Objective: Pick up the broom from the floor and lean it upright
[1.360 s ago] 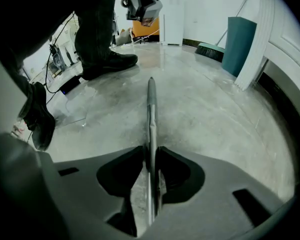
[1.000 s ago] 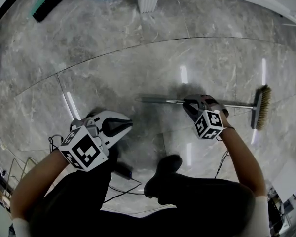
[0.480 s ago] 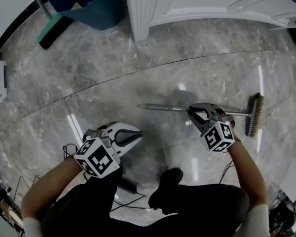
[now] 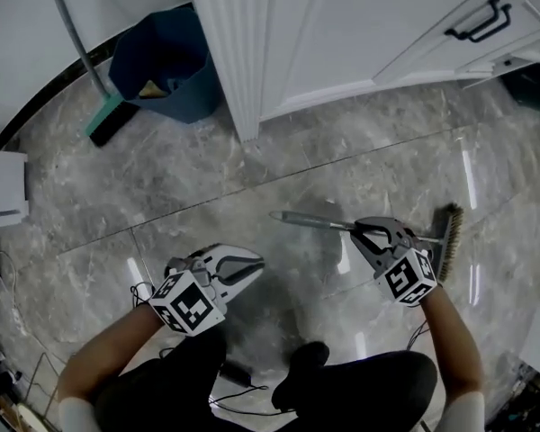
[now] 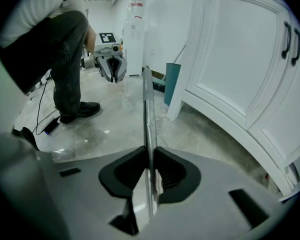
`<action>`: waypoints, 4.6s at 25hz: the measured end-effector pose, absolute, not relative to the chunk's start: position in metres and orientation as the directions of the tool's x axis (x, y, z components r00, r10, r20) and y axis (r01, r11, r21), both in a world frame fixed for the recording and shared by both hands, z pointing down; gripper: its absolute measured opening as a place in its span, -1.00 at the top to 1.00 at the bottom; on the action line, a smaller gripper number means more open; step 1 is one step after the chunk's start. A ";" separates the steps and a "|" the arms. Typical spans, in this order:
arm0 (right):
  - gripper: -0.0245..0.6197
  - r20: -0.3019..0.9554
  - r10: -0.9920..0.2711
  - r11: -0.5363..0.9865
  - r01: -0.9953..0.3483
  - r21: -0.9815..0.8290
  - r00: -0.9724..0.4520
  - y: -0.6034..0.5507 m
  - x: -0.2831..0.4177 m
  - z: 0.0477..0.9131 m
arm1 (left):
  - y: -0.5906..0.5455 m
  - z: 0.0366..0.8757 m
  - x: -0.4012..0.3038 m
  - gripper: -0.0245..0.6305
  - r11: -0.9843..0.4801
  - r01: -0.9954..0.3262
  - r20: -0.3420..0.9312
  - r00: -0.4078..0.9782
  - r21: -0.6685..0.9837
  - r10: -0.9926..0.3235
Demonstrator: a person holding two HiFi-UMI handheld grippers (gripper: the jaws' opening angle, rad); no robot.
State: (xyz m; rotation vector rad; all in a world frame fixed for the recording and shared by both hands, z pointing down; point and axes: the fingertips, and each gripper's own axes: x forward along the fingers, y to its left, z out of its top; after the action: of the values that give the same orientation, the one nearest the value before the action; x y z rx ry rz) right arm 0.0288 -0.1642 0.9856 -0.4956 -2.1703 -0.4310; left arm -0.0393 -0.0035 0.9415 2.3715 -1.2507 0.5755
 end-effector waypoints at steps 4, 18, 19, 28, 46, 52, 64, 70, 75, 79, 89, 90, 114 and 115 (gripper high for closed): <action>0.69 0.784 0.165 0.881 0.446 0.155 -0.598 -0.186 0.022 0.961 | -0.018 0.923 -0.052 0.86 -0.513 -0.850 0.519 0.495 0.122 -0.697; 0.70 0.673 0.086 0.943 0.278 0.182 -0.735 -0.218 -0.006 0.857 | -0.074 0.851 -0.064 0.86 -0.447 -0.875 0.399 0.482 0.183 -0.780; 0.70 0.658 0.074 0.948 0.258 0.188 -0.749 -0.222 -0.008 0.849 | -0.081 0.843 -0.066 0.86 -0.445 -0.880 0.395 0.473 0.166 -0.788; 0.70 0.520 -0.046 0.977 0.069 0.200 -0.853 -0.256 -0.002 0.765 | -0.102 0.760 -0.074 0.86 -0.429 -0.900 0.408 0.420 0.075 -0.811; 0.70 0.377 -0.180 0.980 -0.132 0.149 -0.908 -0.306 -0.008 0.658 | -0.129 0.654 -0.080 0.86 -0.253 -0.960 0.301 0.277 0.116 -0.912; 0.70 0.345 -0.205 0.977 -0.171 0.127 -0.916 -0.308 -0.023 0.647 | -0.126 0.654 -0.082 0.86 -0.262 -0.961 0.287 0.278 0.092 -0.917; 0.70 0.314 -0.299 0.954 -0.288 0.081 -0.901 -0.320 -0.035 0.625 | -0.126 0.650 -0.093 0.86 -0.300 -0.952 0.212 0.304 0.054 -0.929; 0.70 0.358 -0.381 0.923 -0.374 0.093 -0.852 -0.327 -0.051 0.624 | -0.116 0.629 -0.096 0.86 -0.320 -0.946 0.244 0.324 0.060 -0.914; 0.70 0.433 -0.375 0.920 -0.388 0.063 -0.820 -0.317 -0.068 0.621 | -0.111 0.594 -0.096 0.86 -0.310 -0.948 0.273 0.318 0.075 -0.908; 0.70 0.502 -0.372 0.914 -0.402 0.052 -0.781 -0.313 -0.086 0.629 | -0.117 0.563 -0.092 0.86 -0.309 -0.947 0.284 0.319 0.082 -0.904; 0.68 0.534 -0.429 0.874 -0.483 0.044 -0.728 -0.320 -0.113 0.649 | -0.097 0.543 -0.083 0.86 -0.300 -0.947 0.365 0.320 0.110 -0.874; 0.68 0.521 -0.435 0.870 -0.491 0.033 -0.734 -0.323 -0.115 0.649 | -0.095 0.545 -0.085 0.86 -0.296 -0.948 0.367 0.318 0.116 -0.874; 0.40 0.608 -0.289 0.935 -0.355 0.013 -0.739 -0.279 -0.075 0.533 | -0.083 0.449 -0.094 0.86 -0.192 -0.957 0.393 0.266 0.220 -0.880; 0.41 0.607 -0.286 0.935 -0.354 0.007 -0.742 -0.273 -0.068 0.519 | -0.080 0.441 -0.091 0.86 -0.198 -0.957 0.389 0.269 0.212 -0.881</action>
State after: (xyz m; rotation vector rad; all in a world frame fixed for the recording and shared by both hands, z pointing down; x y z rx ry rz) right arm -0.0681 -0.2734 0.5189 0.4524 -2.4540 0.1436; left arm -0.0913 -0.0799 0.4411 2.1388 -1.6632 0.2532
